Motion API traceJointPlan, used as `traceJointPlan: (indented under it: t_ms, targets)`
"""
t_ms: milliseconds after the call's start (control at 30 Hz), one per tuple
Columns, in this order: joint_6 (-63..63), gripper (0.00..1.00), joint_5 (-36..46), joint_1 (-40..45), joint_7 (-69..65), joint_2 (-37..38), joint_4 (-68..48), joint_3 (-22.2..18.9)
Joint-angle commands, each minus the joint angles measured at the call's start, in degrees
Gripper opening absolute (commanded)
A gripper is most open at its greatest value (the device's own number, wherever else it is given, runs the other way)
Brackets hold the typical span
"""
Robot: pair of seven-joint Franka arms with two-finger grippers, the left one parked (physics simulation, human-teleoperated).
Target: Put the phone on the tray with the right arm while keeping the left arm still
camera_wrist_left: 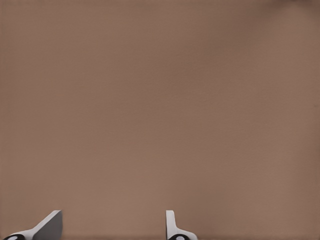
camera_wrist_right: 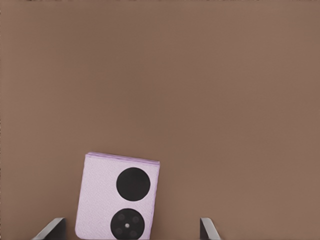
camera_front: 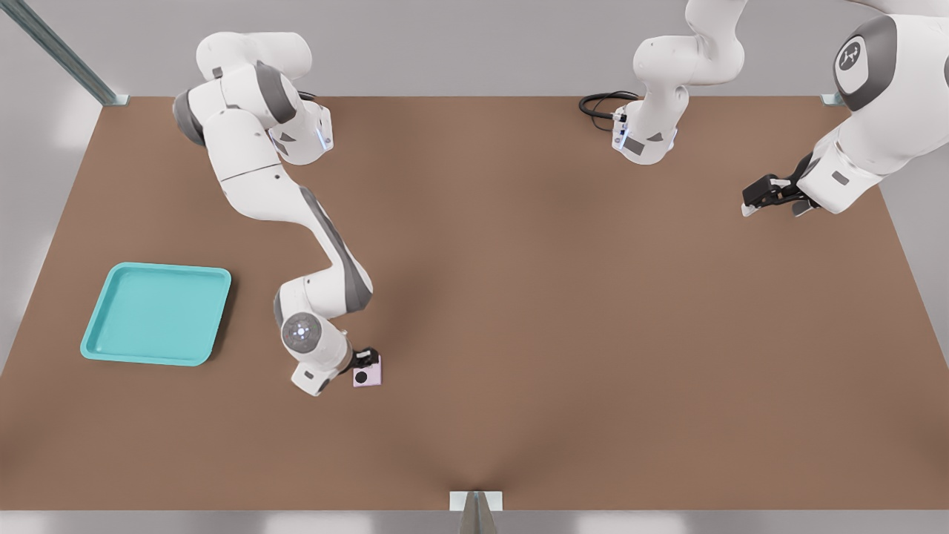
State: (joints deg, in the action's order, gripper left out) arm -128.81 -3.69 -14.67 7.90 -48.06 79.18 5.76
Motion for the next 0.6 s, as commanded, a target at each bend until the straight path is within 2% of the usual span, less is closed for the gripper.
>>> traceJointPlan:
  t_ms: [0,500,533,567]
  targets:
    - [-3.03,1.0,-0.26,-0.88,10.55,-1.68,-1.66,-0.05]
    - [-5.75,1.0,-0.35,-1.41,12.22,-6.08,-1.49,-0.23]
    - [-5.75,0.98,-0.44,-1.41,12.22,-6.08,-1.49,-0.31]
    - [-5.75,0.86,-0.44,-1.41,12.13,-6.08,-1.49,-0.23]
